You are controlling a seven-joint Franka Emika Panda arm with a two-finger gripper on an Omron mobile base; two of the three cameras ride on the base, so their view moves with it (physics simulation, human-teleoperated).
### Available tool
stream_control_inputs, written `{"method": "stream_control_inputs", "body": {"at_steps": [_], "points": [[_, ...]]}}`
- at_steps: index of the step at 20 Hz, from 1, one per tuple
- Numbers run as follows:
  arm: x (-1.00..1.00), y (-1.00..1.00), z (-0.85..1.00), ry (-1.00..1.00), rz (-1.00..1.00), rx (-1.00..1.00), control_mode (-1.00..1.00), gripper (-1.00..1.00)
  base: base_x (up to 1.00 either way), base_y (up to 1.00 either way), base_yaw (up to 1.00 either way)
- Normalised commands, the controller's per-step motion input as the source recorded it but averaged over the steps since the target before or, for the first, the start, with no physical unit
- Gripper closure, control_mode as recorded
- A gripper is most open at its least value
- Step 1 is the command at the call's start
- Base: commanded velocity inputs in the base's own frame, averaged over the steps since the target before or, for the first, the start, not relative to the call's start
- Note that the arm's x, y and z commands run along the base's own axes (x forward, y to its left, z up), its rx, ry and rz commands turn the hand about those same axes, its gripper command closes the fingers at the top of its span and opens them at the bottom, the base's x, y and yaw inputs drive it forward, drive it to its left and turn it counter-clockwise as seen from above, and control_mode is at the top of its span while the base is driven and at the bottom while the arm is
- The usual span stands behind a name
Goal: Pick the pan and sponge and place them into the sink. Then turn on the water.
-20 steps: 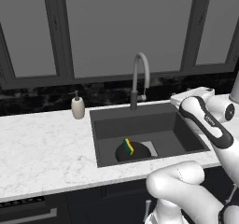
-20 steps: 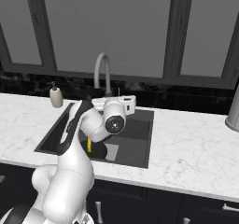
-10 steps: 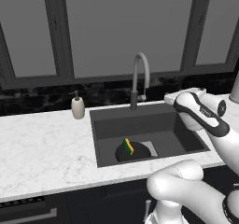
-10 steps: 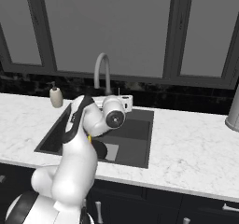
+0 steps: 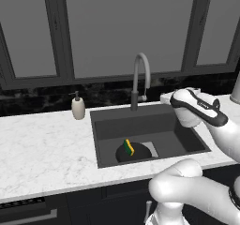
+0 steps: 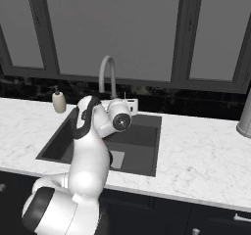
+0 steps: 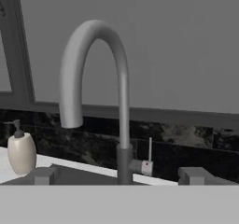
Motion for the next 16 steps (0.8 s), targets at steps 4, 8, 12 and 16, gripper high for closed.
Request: {"method": "stream_control_inputs", "body": {"at_steps": [4, 8, 12, 16], "points": [[0.13, -0.01, -0.2, 0.0, 0.11, 0.05, -1.0, -1.0, 0.0, 0.0, 0.0], [0.13, -0.01, -0.18, 0.0, 0.12, 0.03, -1.0, -1.0, 0.0, 0.0, 0.0], [0.18, 0.01, -0.09, 0.0, 0.06, 0.0, -1.0, -1.0, 0.0, 0.0, 0.0], [0.2, 0.0, -0.02, 0.0, 0.02, 0.0, -1.0, -1.0, 0.0, 0.0, 0.0]]}}
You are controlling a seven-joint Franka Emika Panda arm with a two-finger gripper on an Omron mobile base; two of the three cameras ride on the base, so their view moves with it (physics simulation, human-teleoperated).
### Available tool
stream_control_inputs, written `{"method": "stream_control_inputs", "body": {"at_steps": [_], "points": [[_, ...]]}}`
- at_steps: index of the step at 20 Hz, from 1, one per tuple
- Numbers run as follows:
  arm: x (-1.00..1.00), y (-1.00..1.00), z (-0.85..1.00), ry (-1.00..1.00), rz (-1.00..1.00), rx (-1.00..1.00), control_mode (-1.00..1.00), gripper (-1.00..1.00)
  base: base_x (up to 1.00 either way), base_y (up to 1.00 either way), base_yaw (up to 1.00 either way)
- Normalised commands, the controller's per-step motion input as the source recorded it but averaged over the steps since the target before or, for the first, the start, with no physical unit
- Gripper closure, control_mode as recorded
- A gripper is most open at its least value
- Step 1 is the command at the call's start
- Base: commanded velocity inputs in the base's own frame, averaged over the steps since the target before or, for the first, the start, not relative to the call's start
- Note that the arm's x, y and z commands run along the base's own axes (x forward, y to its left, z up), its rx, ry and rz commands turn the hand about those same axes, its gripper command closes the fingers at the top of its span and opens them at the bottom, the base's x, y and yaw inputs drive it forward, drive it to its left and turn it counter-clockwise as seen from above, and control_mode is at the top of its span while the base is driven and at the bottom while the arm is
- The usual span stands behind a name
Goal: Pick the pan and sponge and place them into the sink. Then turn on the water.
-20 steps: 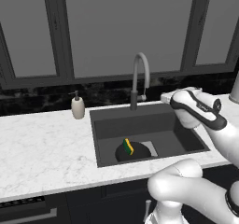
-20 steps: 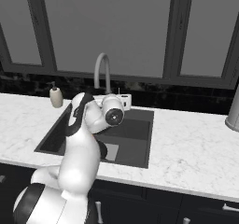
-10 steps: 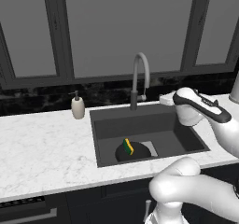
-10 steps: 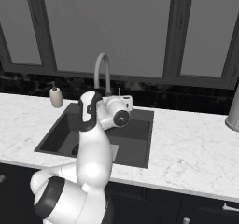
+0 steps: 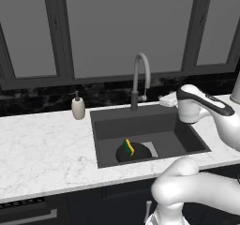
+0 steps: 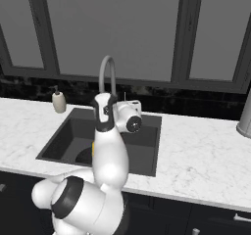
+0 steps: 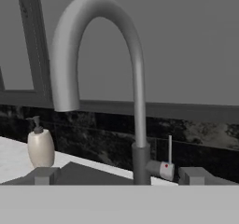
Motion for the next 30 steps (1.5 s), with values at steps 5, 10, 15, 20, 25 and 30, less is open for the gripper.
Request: {"method": "stream_control_inputs", "body": {"at_steps": [5, 10, 15, 20, 25, 30], "points": [[0.19, 0.0, -0.02, 0.0, 0.01, 0.0, -1.0, -1.0, 0.0, 0.0, 0.0], [0.15, 0.0, -0.03, 0.0, 0.06, 0.0, -1.0, -1.0, 0.0, 0.0, 0.0], [0.26, 0.03, -0.14, 0.0, 0.07, 0.0, -1.0, -1.0, 0.0, 0.0, 0.0], [0.3, 0.0, -0.21, 0.0, 0.08, 0.01, -1.0, -1.0, 0.0, 0.0, 0.0], [0.25, 0.0, -0.19, 0.0, 0.05, 0.03, -1.0, -1.0, 0.0, 0.0, 0.0], [0.22, 0.0, -0.07, 0.0, 0.0, 0.01, -1.0, -1.0, 0.0, 0.0, 0.0]]}}
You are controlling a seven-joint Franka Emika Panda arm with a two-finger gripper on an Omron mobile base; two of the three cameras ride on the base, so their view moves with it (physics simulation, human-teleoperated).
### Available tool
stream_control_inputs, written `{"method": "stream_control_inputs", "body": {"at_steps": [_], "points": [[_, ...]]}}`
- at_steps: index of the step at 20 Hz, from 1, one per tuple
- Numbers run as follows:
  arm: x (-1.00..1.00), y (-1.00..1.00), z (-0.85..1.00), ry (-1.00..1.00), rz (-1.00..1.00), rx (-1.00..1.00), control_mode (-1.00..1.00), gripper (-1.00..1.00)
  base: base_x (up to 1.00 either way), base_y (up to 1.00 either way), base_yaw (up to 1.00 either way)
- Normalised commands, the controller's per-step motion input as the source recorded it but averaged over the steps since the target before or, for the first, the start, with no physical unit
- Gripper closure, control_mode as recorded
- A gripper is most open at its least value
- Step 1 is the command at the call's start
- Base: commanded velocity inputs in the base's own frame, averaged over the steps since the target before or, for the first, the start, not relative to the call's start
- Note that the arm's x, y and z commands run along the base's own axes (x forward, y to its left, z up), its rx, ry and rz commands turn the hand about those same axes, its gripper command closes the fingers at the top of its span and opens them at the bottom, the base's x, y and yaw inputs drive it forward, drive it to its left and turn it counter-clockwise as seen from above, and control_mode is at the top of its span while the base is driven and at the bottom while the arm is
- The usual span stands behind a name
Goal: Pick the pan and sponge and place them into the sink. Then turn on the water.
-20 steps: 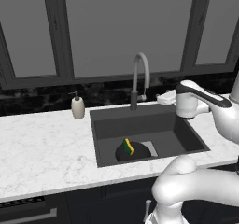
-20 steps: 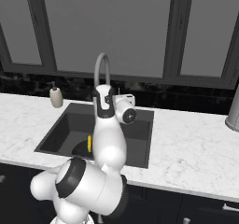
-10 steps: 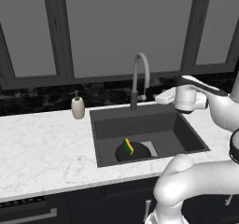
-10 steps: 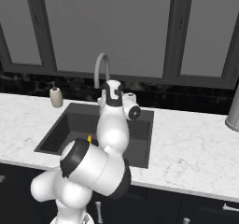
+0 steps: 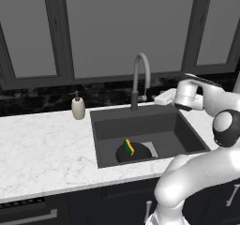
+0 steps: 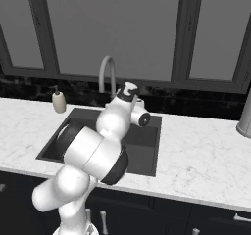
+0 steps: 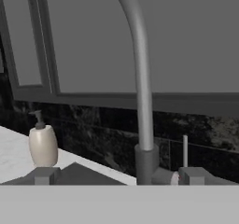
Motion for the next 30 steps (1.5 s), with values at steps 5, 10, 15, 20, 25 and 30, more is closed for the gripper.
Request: {"method": "stream_control_inputs", "body": {"at_steps": [5, 10, 15, 20, 25, 30], "points": [[0.2, 0.0, 0.0, 0.0, 0.0, 0.01, -1.0, -1.0, 0.0, 0.0, 0.0], [0.19, 0.0, 0.0, 0.0, 0.0, 0.01, -1.0, -1.0, 0.0, 0.0, 0.0], [0.32, 0.0, 0.0, 0.0, 0.0, 0.0, -1.0, -1.0, 0.0, 0.0, 0.0], [0.3, 0.02, 0.0, 0.0, 0.0, 0.0, -1.0, -1.0, 0.0, 0.0, 0.0], [0.16, 0.06, 0.0, 0.0, 0.0, 0.0, -1.0, -1.0, 0.0, 0.0, 0.0], [0.01, 0.15, 0.0, 0.0, 0.0, 0.0, -1.0, -1.0, 0.0, 0.0, 0.0]]}}
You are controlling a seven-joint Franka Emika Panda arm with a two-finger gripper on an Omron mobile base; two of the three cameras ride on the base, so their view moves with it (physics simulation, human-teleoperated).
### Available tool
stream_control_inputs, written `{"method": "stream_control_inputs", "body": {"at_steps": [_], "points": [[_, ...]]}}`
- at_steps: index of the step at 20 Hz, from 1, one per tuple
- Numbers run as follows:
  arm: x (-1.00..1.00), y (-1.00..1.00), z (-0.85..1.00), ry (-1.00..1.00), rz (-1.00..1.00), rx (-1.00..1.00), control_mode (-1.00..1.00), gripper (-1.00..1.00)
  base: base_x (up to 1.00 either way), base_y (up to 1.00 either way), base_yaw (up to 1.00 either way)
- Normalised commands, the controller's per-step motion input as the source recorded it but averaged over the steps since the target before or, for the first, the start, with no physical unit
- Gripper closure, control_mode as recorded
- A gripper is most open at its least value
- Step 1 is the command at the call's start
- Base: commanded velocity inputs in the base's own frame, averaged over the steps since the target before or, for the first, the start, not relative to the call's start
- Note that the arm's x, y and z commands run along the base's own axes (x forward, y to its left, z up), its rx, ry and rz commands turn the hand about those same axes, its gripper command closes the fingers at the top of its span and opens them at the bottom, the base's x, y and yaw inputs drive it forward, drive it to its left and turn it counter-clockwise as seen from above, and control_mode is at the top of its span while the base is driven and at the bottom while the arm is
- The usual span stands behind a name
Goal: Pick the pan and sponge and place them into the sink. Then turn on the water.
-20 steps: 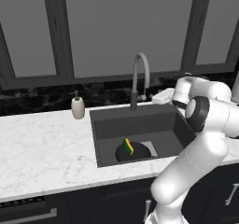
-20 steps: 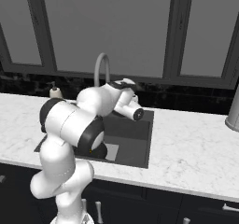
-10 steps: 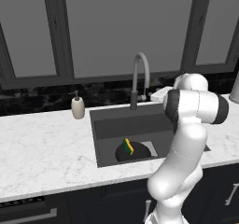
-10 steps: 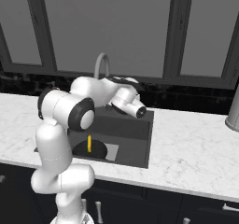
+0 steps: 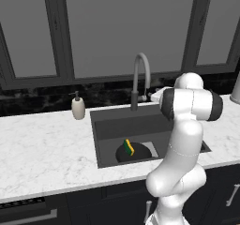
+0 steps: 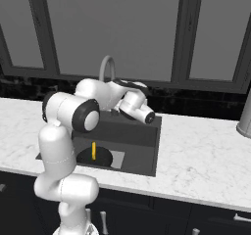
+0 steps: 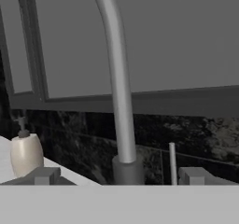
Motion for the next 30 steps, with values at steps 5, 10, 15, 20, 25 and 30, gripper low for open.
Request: {"method": "stream_control_inputs", "body": {"at_steps": [5, 10, 15, 20, 25, 30], "points": [[0.0, 0.18, 0.0, -0.02, 0.01, 0.0, -1.0, -1.0, 0.0, 0.0, 0.0], [0.15, 0.16, 0.0, 0.0, 0.03, 0.0, -1.0, -1.0, 0.0, 0.0, 0.0], [0.27, 0.0, 0.0, 0.0, 0.04, 0.0, -1.0, -1.0, 0.0, 0.0, 0.0], [0.32, 0.0, 0.0, 0.0, 0.01, 0.0, -1.0, -1.0, 0.0, 0.0, 0.0], [0.32, -0.05, -0.02, 0.0, 0.0, 0.01, -1.0, -1.0, 0.0, 0.0, 0.0], [0.31, -0.01, -0.18, 0.0, 0.0, 0.01, -1.0, -1.0, 0.0, 0.0, 0.0]]}}
